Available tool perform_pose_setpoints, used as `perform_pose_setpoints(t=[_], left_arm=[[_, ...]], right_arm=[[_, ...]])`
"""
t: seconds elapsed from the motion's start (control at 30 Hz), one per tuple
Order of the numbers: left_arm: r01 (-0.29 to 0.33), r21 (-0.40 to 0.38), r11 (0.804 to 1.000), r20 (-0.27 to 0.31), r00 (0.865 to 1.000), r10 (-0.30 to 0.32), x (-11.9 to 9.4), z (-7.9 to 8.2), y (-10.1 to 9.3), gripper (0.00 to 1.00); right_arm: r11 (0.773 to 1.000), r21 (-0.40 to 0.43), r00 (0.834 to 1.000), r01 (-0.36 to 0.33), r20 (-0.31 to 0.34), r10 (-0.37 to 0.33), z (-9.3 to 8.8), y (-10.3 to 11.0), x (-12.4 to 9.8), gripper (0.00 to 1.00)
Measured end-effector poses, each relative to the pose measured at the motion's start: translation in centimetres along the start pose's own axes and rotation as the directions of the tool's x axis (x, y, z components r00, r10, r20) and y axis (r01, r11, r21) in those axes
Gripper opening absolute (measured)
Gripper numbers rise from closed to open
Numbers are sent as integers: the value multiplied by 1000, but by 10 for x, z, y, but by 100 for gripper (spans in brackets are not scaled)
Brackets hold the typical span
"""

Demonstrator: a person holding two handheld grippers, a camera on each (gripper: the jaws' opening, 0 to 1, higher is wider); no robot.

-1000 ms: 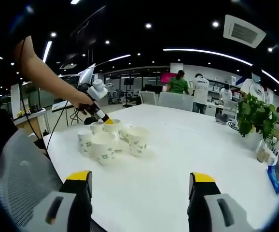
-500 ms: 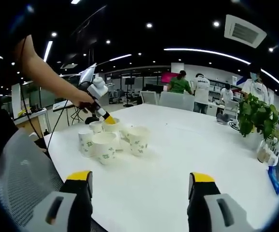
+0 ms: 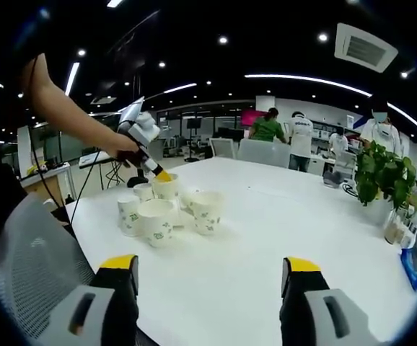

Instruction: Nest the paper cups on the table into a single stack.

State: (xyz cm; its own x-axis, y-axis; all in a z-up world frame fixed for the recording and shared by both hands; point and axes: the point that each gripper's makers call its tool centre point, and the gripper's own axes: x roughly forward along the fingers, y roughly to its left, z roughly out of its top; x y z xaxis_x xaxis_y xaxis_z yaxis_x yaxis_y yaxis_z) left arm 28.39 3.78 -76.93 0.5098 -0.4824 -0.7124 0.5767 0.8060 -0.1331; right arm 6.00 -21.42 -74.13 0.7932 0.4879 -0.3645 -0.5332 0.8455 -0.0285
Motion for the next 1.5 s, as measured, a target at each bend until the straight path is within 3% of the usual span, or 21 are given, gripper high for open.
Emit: perform_pose_setpoints(t=[0.6,1.0,1.5], left_arm=[[29,-30,999,71,997,-27,-22,18,-5,0],[65,-16,998,80,995,-63,-39,27,-15,0],[156,67,985,37,987,-159,-62,32,-67,0]], right_arm=[[1000,5,1000,-10,-2,10,-3,-1,1,83],[1000,0,1000,-26,-6,26,-4,3,2,85],[999,12,999,-44,-4,44,-4,6,2,89]])
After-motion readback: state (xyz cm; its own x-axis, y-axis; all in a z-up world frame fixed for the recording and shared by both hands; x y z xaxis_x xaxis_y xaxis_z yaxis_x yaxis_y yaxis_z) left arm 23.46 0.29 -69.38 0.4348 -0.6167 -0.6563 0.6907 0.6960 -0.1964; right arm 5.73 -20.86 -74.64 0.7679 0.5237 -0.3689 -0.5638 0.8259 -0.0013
